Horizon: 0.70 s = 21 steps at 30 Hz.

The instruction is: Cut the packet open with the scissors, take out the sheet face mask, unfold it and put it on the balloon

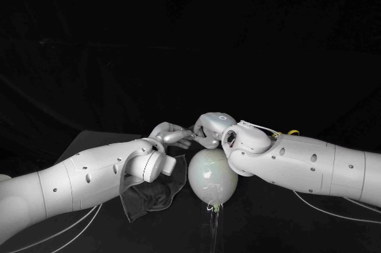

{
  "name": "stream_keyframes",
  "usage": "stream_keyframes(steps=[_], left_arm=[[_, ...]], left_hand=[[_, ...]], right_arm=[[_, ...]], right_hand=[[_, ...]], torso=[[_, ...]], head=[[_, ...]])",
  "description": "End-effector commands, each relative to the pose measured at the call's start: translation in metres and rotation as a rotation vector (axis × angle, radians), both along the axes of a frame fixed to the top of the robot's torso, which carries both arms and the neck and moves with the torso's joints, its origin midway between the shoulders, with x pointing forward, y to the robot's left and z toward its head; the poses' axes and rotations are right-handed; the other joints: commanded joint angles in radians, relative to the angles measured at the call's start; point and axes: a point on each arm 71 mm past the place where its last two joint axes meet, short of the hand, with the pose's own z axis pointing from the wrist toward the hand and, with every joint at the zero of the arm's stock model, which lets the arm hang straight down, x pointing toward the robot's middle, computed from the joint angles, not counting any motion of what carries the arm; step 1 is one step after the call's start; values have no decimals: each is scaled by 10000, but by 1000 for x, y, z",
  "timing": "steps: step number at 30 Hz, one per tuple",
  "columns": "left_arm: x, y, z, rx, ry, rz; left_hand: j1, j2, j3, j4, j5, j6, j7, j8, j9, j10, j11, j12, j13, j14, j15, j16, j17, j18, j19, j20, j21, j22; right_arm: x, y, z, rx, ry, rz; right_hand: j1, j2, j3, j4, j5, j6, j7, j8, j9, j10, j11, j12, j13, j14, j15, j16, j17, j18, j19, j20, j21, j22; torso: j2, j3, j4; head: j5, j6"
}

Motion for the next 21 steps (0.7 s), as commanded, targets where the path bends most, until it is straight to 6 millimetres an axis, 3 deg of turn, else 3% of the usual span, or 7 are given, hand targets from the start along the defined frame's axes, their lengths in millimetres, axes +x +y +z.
stream_keyframes(steps=[1,7,17,21], left_arm=[[-1,-6,6,-273,-333,-394],[-1,-5,6,-265,-350,-453],[-4,-9,7,-297,-466,-910],[-5,-11,8,-330,-551,-1136]], left_hand=[[20,-97,821,-735,72,99,-112,56,19,101,-10,4,-6,72,-8,-1,-28,19,-37,1,94,39],[-40,-171,920,-726,274,141,-160,133,28,167,-21,-18,-6,138,-20,-11,-84,21,-114,4,272,146],[-181,-353,1002,-701,1066,232,-413,358,52,302,33,-77,-5,216,-3,-10,-186,23,-305,12,589,330],[-218,-385,997,-684,1221,251,-522,399,49,342,75,-89,-6,209,17,-4,-205,28,-351,13,653,364]], right_arm=[[1,-1,-2,-63,175,-26],[2,-3,-2,-16,134,-106],[2,-2,-3,-2,220,59],[0,1,-3,6,305,286]], right_hand=[[-42,-134,-82,-6,-61,-96,14,-58,-32,306,187,-71,1334,1045,100,35,2627,-82,-6,41,-75,1215],[-17,-138,-86,-2,-61,-179,45,-109,-88,272,211,-128,1308,1045,120,35,2627,-76,-23,57,-112,1205],[30,-138,-89,-2,-60,-263,70,-125,-160,254,240,-127,1312,1045,150,35,2627,-74,-34,85,-134,1205],[190,-45,-5,-70,-59,-218,-20,-92,-193,258,182,-81,1337,1045,131,35,2627,-67,-41,87,-144,1210]], torso=[[1,-1,-5],[-2,3,6],[0,-2,6],[-1,-10,-2]], head=[[-1,-21],[-13,-16],[-22,-13],[-24,-23]])
